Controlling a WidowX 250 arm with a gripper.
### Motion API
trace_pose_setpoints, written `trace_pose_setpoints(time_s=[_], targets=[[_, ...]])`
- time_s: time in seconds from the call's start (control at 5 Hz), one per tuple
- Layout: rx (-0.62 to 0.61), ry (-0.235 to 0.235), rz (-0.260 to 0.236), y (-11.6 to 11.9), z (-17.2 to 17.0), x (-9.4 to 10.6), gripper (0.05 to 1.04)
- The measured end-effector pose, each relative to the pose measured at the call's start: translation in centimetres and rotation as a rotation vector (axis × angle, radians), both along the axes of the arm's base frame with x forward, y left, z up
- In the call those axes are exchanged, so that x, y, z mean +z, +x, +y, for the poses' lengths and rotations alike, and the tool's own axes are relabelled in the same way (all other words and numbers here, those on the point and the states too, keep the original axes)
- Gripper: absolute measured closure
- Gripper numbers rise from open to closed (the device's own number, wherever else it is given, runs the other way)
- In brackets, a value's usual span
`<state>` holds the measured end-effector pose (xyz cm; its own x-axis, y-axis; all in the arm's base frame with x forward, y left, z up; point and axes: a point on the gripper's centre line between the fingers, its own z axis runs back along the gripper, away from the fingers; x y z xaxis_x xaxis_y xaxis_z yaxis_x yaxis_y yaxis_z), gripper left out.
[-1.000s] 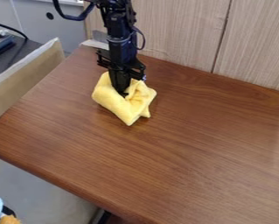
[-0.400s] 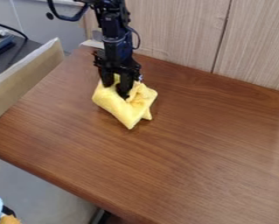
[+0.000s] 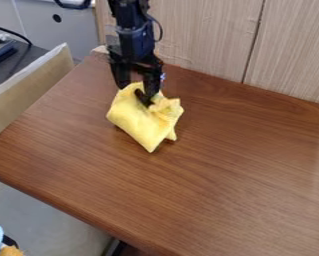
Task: Fold the cloth from the top edge bottom centre
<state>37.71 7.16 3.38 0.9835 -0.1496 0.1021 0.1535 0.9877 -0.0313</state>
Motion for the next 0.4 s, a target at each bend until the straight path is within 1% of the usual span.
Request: trace_pose_setpoints(time_s=[0.2,0.4], targets=[[-0.015,-0.001,-0.019,-0.5,-0.2,1.8,0.083],[-0.04,0.009,-0.052,-1.4,-0.6,4.5,0.083]])
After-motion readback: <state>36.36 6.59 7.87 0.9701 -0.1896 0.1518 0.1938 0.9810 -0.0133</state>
